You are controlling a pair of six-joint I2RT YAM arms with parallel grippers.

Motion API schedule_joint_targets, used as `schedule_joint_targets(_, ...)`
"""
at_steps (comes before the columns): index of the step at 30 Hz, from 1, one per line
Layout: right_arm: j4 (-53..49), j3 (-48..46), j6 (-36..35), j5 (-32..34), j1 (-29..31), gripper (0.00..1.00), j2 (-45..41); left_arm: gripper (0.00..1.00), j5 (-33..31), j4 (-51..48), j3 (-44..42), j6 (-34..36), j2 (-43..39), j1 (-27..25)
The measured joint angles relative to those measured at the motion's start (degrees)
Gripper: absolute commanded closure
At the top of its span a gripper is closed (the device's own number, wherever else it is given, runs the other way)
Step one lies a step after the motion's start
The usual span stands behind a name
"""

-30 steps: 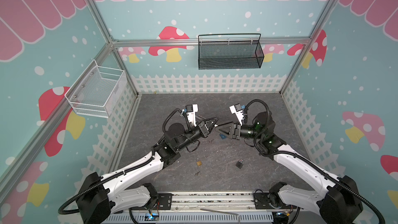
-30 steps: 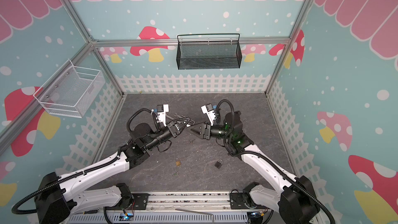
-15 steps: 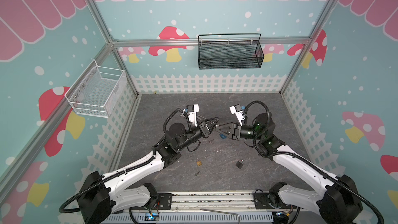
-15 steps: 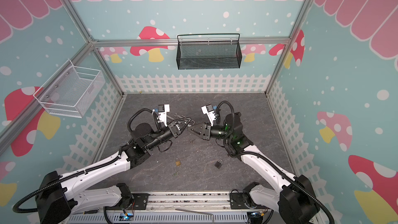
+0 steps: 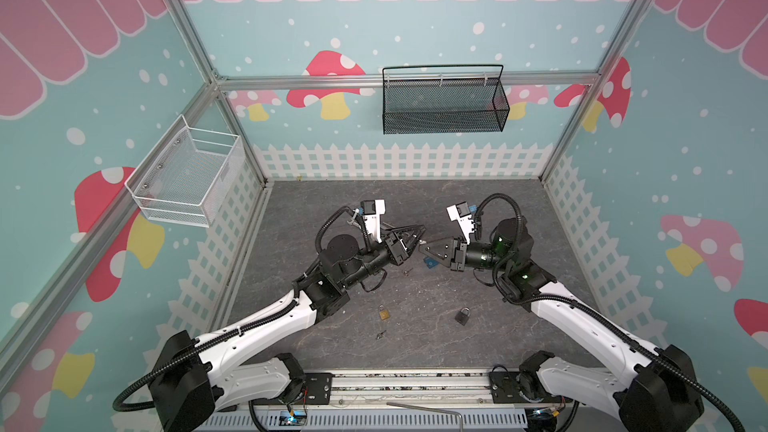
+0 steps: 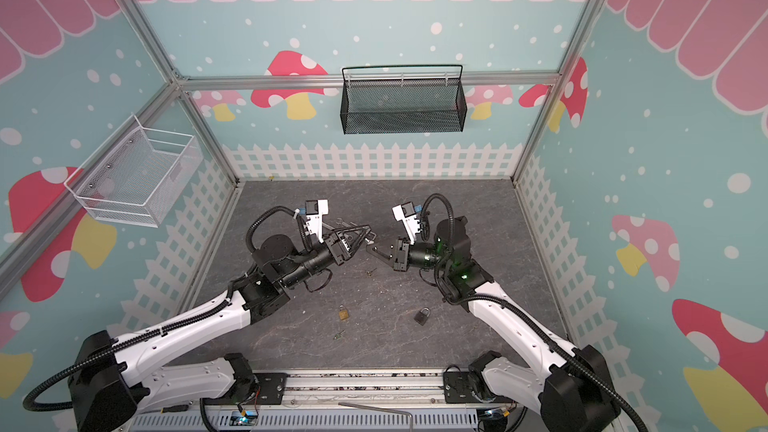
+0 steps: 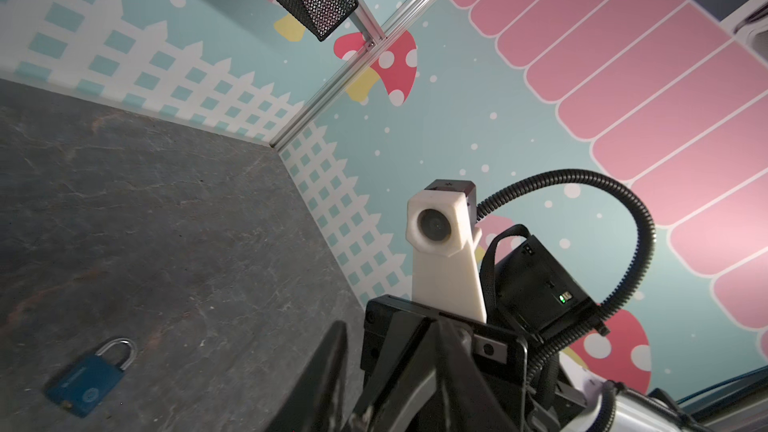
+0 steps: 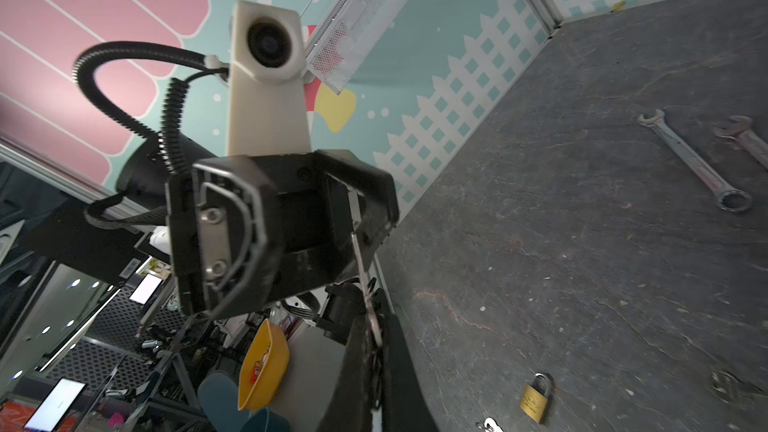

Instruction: Unlock with the key

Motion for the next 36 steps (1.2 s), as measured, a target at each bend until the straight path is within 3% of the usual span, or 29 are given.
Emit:
schedule_joint_targets(4,-8.3,0.0,-3.5,1.5,-3.3,1.0,-1.9,0.45,-1.4,-5.1,0.7,1.2,-1.9,0.3)
schedule_joint_targets(8,-17.7,-0.2,-8.4,3.4,-8.0,1.0,-4.3,0.43,-4.0,-17.2,3.6,2.8,-1.7,-0.7)
schedule_joint_targets(13,-27.7,-1.9,-14.6,5.7,-14.6,1.0,-5.9,0.39,-7.9,-30.6,8.2,5.9,2.3,-7.9)
schedule_joint_targets(18,-33.1,-4.3,-18.5,7.4,-21.3,1.0,-3.6,0.37,-11.1,-41.4,14.6,10.4,12.5,-16.9)
schedule_joint_targets(24,-33.9,-6.1,-19.9,9.7,-27.8,1.0,-1.1,0.36,-13.4,-49.5,22.9,16.3,26.4,-23.6)
schedule_joint_targets(31,-32.0,-6.4,-19.7,11.0,-30.9,1.0,1.1,0.28,-15.0,-55.5,34.4,21.0,42.2,-25.7)
schedule_joint_targets(36,-30.3,-7.9,-19.5,10.7,-32.0,1.0,2.1,0.31,-16.2,-60.1,41.9,22.5,51.0,-25.7)
